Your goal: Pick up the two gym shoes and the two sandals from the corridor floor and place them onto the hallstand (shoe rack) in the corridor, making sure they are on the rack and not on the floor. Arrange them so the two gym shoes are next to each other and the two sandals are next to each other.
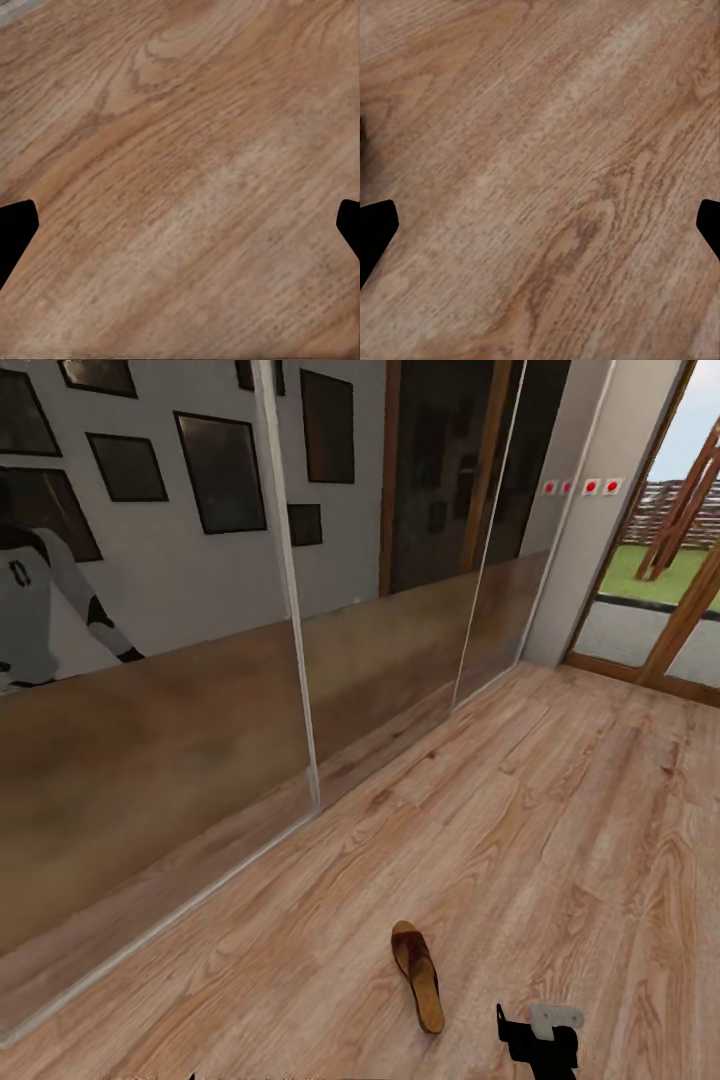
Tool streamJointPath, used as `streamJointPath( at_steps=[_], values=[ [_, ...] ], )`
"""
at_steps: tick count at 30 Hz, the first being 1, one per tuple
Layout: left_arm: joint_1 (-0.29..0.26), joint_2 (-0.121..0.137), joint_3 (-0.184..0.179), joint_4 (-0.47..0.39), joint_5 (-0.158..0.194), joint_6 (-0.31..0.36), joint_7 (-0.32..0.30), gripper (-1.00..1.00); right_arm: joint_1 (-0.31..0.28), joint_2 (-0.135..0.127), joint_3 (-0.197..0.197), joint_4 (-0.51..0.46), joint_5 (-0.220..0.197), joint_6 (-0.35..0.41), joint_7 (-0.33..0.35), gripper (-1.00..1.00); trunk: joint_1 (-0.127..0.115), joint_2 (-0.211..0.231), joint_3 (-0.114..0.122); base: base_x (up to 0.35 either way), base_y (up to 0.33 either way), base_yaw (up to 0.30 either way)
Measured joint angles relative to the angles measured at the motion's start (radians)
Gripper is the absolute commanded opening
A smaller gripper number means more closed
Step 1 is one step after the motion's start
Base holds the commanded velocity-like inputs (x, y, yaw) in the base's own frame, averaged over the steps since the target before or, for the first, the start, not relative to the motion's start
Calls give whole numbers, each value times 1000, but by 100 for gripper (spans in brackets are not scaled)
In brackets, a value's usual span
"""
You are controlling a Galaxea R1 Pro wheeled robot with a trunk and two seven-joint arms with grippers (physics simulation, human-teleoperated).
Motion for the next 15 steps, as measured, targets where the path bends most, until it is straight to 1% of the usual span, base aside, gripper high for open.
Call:
streamJointPath(
  at_steps=[5,8,11,15],
  values=[
    [-7,-2,-5,-19,0,5,0,100,0,0,0,-1,-2,0,0,100,0,0,0,0,0,279],
    [-22,-7,-7,-31,1,11,2,100,0,1,0,-1,-3,0,-1,100,0,0,0,0,0,279],
    [-62,-16,-8,-44,-1,17,2,100,0,1,-1,-2,-4,0,-1,100,0,0,0,0,0,279],
    [-143,-27,-9,-46,-4,27,0,100,0,2,-1,-4,-5,1,-2,100,0,0,0,0,0,254]
  ],
)
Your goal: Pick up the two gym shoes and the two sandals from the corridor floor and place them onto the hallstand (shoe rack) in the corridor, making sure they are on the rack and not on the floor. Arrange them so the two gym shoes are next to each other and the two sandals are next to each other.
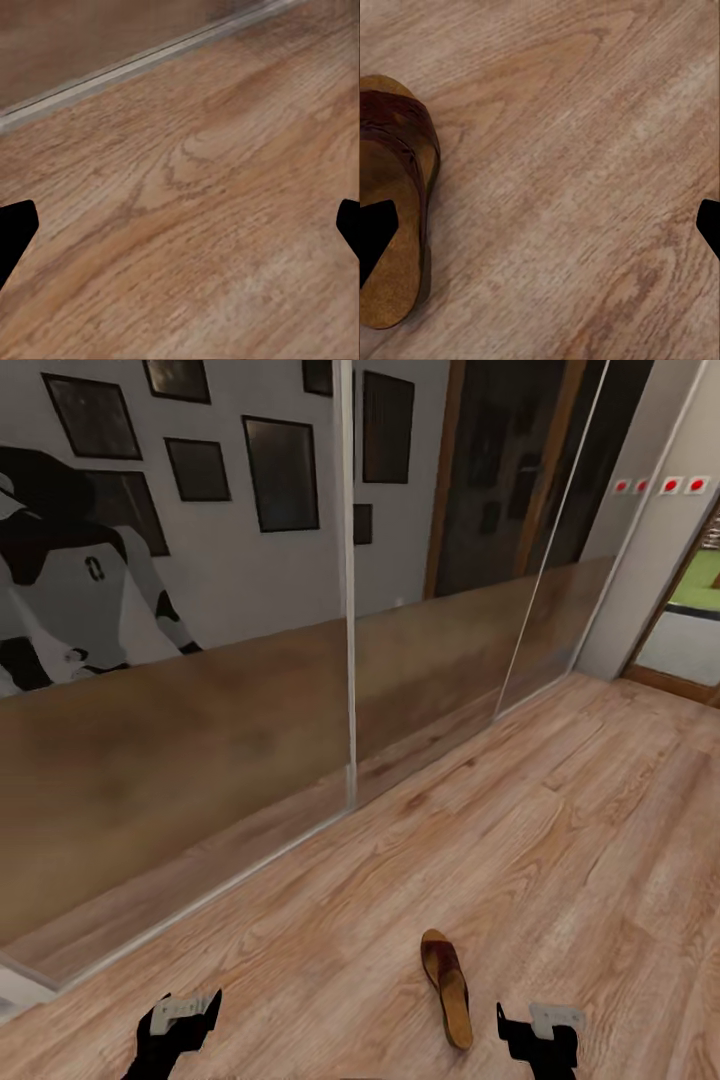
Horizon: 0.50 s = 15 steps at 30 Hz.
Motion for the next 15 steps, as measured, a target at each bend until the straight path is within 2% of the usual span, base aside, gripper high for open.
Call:
streamJointPath(
  at_steps=[1,2,6,7,8,10,15],
  values=[
    [-50,-11,-3,0,-2,19,-4,100,0,0,0,-3,-1,0,0,100,0,0,0,0,0,145],
    [-76,-17,-5,0,-3,30,-6,100,0,0,0,-4,-1,0,0,100,0,0,0,0,0,116],
    [-140,-41,-29,-4,-15,99,-11,100,0,1,0,-6,-2,-1,2,100,0,0,0,0,0,64],
    [-182,-56,-54,-10,-28,168,-13,100,0,3,0,-7,-2,-1,2,100,0,0,0,0,0,24],
    [-199,-60,-62,-12,-31,193,-14,100,0,6,0,-9,-2,0,2,100,0,0,0,0,0,19],
    [-240,-67,-83,-15,-39,252,-17,100,0,23,2,-23,0,8,2,100,0,0,0,0,0,11],
    [-292,-75,-102,-16,-45,309,-34,100,-10,66,2,-64,4,71,0,100,0,0,0,0,0,5]
  ],
)
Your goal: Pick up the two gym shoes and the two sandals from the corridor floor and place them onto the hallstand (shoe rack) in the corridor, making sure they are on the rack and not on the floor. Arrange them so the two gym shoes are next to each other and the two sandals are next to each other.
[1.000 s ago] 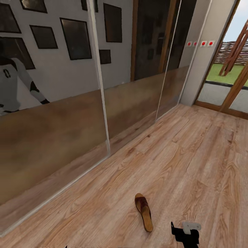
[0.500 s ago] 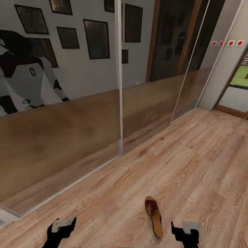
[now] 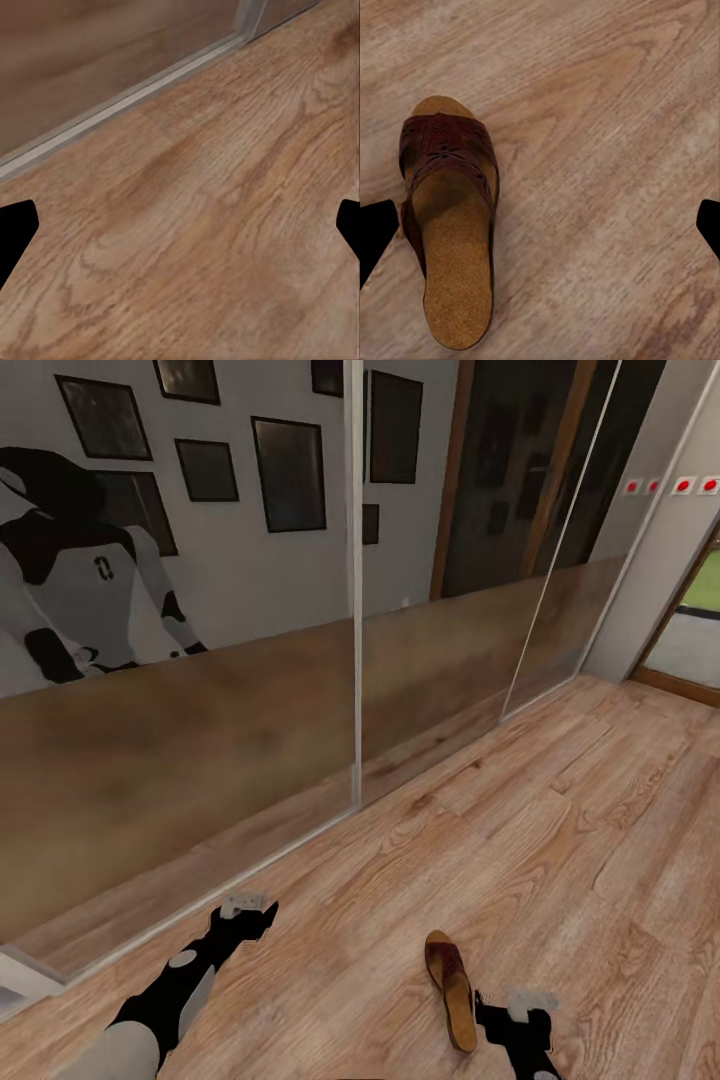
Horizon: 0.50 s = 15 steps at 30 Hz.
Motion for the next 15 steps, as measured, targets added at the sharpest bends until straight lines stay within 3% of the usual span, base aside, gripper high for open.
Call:
streamJointPath(
  at_steps=[2,3,6,9,15],
  values=[
    [-10,-2,-4,-1,-1,10,-20,100,-6,14,0,-24,0,47,-1,100,0,0,0,0,0,1],
    [-23,-2,-8,-1,-4,24,-100,100,-21,35,2,-104,-2,171,-3,100,0,0,0,0,0,0],
    [-27,1,-9,-1,-6,27,-162,100,-37,43,2,-169,-3,255,-3,100,0,0,0,0,0,0],
    [-28,1,-12,0,-9,24,-202,100,-49,47,2,-218,-4,313,4,100,0,0,0,0,0,0],
    [-29,0,-31,5,-36,19,-214,100,-54,47,4,-226,-3,328,77,100,0,0,0,1,0,0]
  ],
)
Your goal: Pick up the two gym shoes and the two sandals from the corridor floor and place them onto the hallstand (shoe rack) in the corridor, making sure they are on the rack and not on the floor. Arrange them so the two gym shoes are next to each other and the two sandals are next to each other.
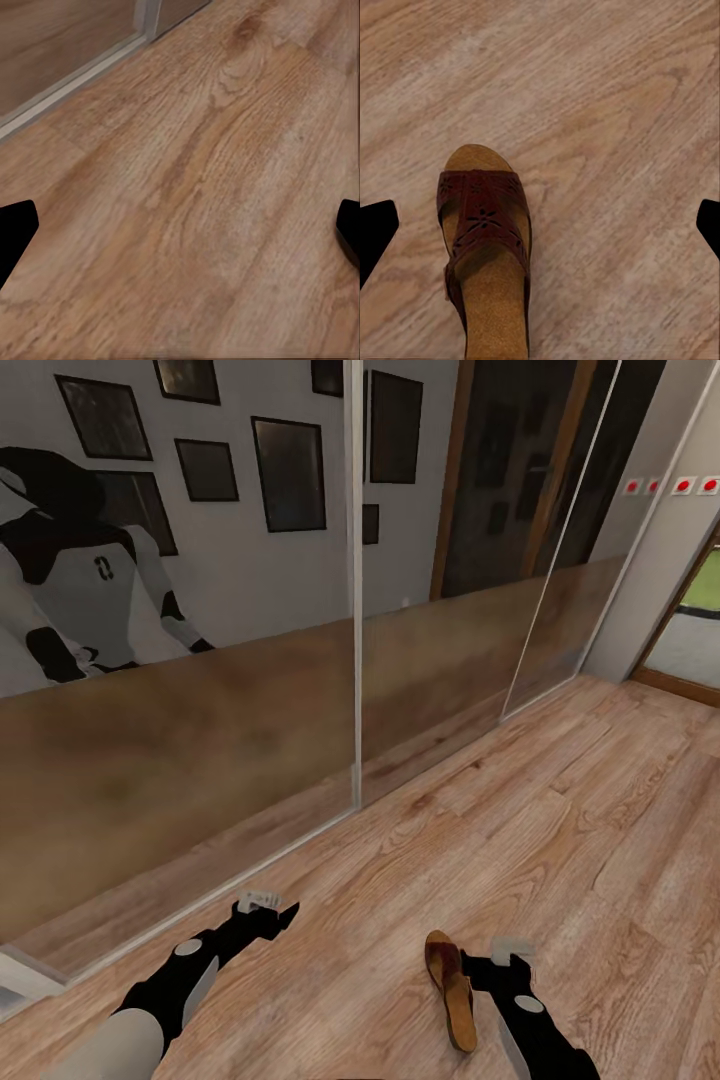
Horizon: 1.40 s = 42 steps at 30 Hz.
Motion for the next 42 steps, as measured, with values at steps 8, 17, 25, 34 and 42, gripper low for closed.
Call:
streamJointPath(
  at_steps=[8,17,25,34,42],
  values=[
    [-1,-6,-8,-3,-6,-1,-5,100,-1,-5,-2,-5,1,2,36,100,0,0,0,199,0,0],
    [-1,-11,-9,-4,-9,-11,1,100,-1,-6,0,-5,3,2,38,100,0,0,0,92,0,0],
    [-1,-17,-21,-4,-12,-14,2,100,-1,-6,1,-4,4,3,40,100,0,0,0,12,0,0],
    [-2,-27,-43,-5,-12,-14,1,100,-1,-7,1,-6,5,4,40,100,8,-14,-6,2,0,0],
    [-2,-28,-46,-5,-10,-16,-3,100,-1,-6,1,-7,4,4,40,100,38,-70,-31,0,0,0]
  ],
)
